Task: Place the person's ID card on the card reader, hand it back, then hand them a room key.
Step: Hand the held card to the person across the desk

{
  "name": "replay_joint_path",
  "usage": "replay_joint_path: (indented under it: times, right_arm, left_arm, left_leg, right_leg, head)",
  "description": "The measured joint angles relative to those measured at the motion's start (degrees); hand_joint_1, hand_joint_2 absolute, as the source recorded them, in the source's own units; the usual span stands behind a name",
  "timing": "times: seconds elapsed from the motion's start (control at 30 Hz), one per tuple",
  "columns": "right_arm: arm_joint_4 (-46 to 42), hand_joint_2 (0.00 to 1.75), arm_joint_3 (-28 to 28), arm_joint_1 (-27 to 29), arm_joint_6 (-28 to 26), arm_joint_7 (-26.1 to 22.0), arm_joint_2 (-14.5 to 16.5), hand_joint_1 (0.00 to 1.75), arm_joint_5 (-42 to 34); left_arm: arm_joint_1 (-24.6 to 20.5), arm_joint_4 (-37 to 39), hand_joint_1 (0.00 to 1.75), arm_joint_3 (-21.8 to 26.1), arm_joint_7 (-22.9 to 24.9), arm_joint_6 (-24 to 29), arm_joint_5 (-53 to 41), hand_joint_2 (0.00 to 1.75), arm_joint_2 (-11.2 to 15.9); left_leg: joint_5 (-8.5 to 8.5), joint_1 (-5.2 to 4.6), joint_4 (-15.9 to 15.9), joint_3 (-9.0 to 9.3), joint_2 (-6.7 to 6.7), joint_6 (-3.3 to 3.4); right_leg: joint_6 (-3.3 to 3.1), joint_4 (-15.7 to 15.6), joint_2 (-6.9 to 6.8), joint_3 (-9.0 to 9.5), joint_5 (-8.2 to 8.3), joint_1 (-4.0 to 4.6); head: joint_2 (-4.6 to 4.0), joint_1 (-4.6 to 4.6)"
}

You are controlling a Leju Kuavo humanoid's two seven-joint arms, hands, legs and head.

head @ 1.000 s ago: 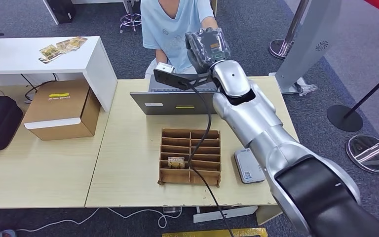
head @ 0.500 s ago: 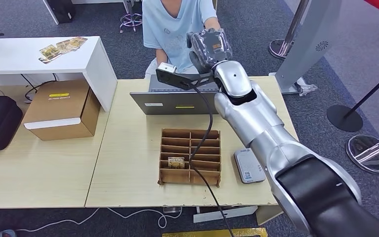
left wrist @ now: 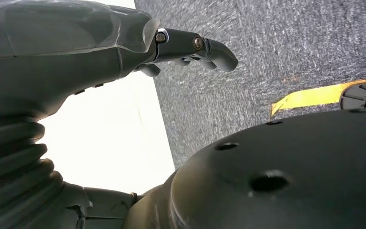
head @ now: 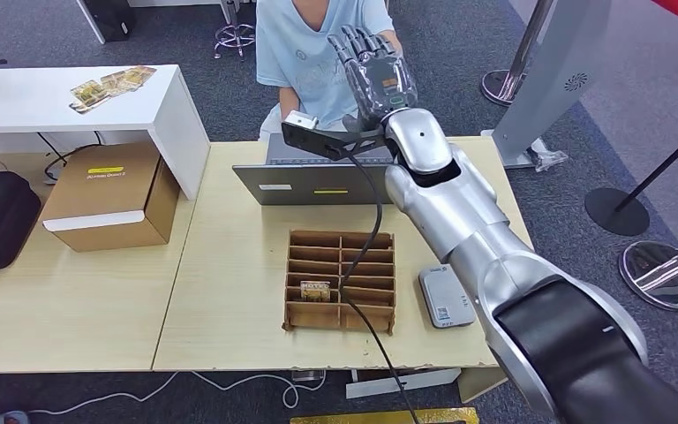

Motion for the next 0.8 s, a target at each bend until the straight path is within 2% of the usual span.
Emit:
replay_joint_path:
  times: [0.23,0.43,0.63,0.8]
  right_arm:
    - [0.0,1.75,-0.2,0.0,-1.2,-0.7,0.0,0.00,-0.8]
    - [-2.5,1.75,-2.5,1.0,-3.0,-3.0,-0.4,0.00,-6.3]
    - [-15.7,1.75,-5.2,7.4,-3.0,-3.2,-3.6,0.00,-9.7]
    - [-29.4,1.75,-8.2,16.1,-10.1,-5.6,-7.7,0.00,-8.9]
  left_arm:
    - [0.4,0.0,0.00,2.2,-0.8,0.8,1.8,1.75,-0.3]
    - [0.8,0.0,0.00,3.6,-1.6,1.5,3.4,1.75,-0.6]
    - [1.1,0.0,0.00,5.0,-2.5,1.6,4.6,1.75,-0.7]
    - [1.5,0.0,0.00,6.3,-3.1,1.6,6.2,1.75,-0.9]
  left_leg:
    - [0.00,0.01,0.0,0.00,0.00,0.00]
    - [0.00,0.02,0.0,0.00,0.01,0.00]
    - [-0.01,0.03,0.0,0.00,-0.02,0.00]
    - [-0.04,0.02,0.0,-0.05,-0.01,0.02]
  right_leg:
    - [0.00,0.0,0.00,-0.01,0.00,0.01]
    - [0.00,0.0,0.03,-0.03,0.00,0.01]
    - [0.00,-0.1,0.01,-0.04,0.00,0.02]
    - [0.01,-0.1,0.01,-0.03,0.00,0.01]
  head:
    - [0.00,0.01]
    - [0.00,0.00]
    - [0.00,0.01]
    - [0.00,0.02]
